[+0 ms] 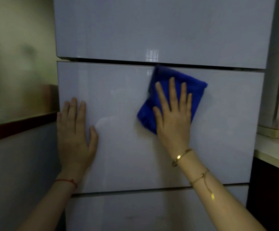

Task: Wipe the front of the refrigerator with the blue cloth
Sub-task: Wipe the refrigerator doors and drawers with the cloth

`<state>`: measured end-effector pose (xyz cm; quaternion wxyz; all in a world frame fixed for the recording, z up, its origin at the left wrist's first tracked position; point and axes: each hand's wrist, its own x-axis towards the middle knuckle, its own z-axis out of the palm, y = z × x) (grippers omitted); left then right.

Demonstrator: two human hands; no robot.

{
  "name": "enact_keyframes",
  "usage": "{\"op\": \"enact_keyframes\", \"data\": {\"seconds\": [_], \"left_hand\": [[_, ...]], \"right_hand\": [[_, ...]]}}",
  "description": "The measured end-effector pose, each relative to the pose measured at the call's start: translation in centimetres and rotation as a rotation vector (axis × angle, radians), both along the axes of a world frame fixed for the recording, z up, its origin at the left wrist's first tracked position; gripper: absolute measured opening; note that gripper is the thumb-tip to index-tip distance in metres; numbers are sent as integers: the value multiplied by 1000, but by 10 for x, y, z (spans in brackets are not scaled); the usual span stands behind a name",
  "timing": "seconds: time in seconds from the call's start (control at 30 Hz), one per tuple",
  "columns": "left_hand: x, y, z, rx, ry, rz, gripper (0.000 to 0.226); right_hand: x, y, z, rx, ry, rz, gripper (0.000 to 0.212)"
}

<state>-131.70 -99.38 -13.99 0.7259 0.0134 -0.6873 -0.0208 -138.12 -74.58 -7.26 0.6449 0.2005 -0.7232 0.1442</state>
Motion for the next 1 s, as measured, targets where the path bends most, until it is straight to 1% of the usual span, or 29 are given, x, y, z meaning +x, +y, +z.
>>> {"op": "enact_keyframes", "data": {"seconds": [0.07, 0.13, 0.2, 0.23, 0.27, 0.33, 0.4, 0.43, 0.47, 0.5, 0.57, 0.63, 0.7, 0.77, 0.8, 0.87, 0.9, 1.0], "left_hand": [[0, 1, 0, -2, -2, -6, 61], [1, 0, 0, -7, 1, -14, 60], [3, 1, 0, 3, 3, -23, 61], [3, 1, 0, 10, 6, -24, 60], [3, 2, 0, 14, 9, -24, 60], [3, 4, 0, 17, 12, -26, 59], [3, 4, 0, 29, 13, -27, 60], [3, 5, -1, 42, 14, -31, 61], [3, 5, -1, 61, 17, -38, 62], [3, 5, -1, 81, 22, -47, 63], [4, 4, -1, 113, 32, -60, 64], [6, 4, -1, 121, 35, -61, 64], [6, 4, 0, 125, 27, -56, 64], [5, 4, 0, 130, 26, -65, 65], [4, 4, -1, 127, 32, -72, 65], [3, 4, -1, 119, 41, -81, 65], [3, 3, -1, 123, 44, -79, 64], [3, 3, -2, 138, 51, -71, 65]], "right_hand": [[6, -17, -36, 206, 42, 29, 54], [13, -14, -80, 386, 39, 49, 54], [11, 6, -102, 484, 65, 26, 52], [8, 17, -99, 474, 68, 25, 51], [5, 26, -90, 420, 50, 28, 52], [1, 30, -49, 202, -14, 41, 53], [2, 13, 7, -9, -44, 62, 53], [5, -3, 30, -41, -33, 63, 53], [8, -19, 45, -19, -8, 58, 53], [12, -36, 50, 47, 34, 58, 53], [20, -61, 28, 218, 112, 68, 52], [26, -66, -24, 383, 122, 82, 53], [24, -48, -76, 512, 104, 55, 56], [13, -16, -108, 573, 111, 2, 56], [9, 0, -110, 575, 106, -14, 55], [2, 23, -89, 511, 82, -35, 53], [0, 27, -68, 432, 69, -34, 54], [5, 6, 12, 76, 7, 46, 54]]}}
